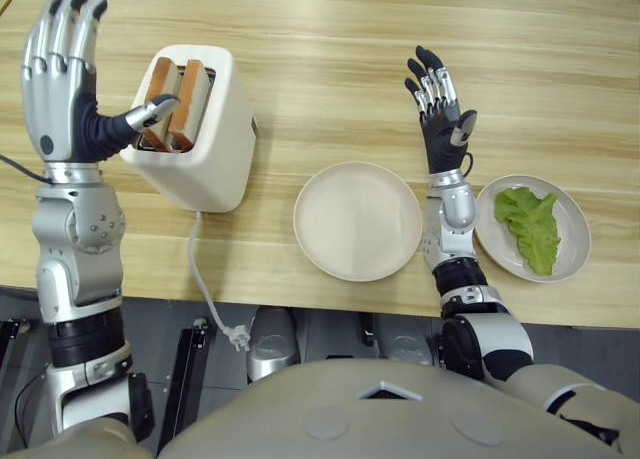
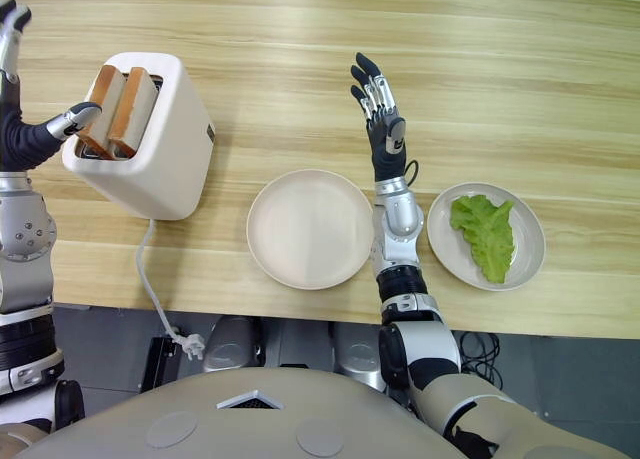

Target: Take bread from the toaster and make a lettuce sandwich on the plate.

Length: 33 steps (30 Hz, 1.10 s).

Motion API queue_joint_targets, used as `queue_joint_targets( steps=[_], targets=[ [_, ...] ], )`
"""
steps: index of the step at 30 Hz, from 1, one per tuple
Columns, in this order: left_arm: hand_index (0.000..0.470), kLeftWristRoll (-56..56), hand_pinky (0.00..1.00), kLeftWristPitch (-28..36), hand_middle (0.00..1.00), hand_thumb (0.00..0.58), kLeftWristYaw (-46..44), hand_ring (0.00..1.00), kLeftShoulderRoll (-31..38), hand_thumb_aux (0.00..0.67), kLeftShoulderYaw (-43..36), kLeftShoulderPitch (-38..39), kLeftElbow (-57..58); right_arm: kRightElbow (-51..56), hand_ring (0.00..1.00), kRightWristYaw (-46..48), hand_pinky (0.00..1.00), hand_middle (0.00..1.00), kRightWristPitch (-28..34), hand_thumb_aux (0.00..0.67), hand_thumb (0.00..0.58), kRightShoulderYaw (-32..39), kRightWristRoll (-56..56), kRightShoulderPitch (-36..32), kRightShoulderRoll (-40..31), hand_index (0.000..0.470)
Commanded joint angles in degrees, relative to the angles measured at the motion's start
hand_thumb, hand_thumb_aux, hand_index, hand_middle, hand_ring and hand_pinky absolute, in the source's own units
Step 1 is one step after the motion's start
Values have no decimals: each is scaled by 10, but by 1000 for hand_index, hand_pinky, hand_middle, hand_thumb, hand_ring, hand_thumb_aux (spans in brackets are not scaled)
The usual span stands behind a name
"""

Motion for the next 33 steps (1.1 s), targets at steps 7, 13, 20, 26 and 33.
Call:
queue_joint_targets(
  steps=[7, 13, 20, 26, 33],
  targets=[
    [0, -16, 0, 24, 0, 0, 20, 0, 21, 0, -16, 7, 69, 3, 0, -4, 0, 0, -4, 0, 0, -1, -2, 3, -2, 0],
    [0, -3, 0, 36, 0, 0, 19, 0, 25, 0, -38, 8, 80, 4, 0, -6, 0, 0, -5, 0, 0, 0, -5, 2, -3, 0],
    [281, -4, 0, 49, 0, 493, 19, 0, 29, 410, -63, 7, 86, 5, 0, -9, 0, 0, -5, 0, 0, -1, -8, 3, -4, 0],
    [332, -6, 0, 55, 0, 535, 19, 0, 31, 483, -73, 5, 92, 5, 0, -12, 0, 0, -6, 0, 0, 0, -10, 4, -5, 0],
    [305, -14, 0, 55, 0, 514, 30, 0, 32, 444, -75, 2, 103, 4, 0, -14, 0, 0, -9, 0, 0, 2, -13, 5, -7, 0]
  ],
)
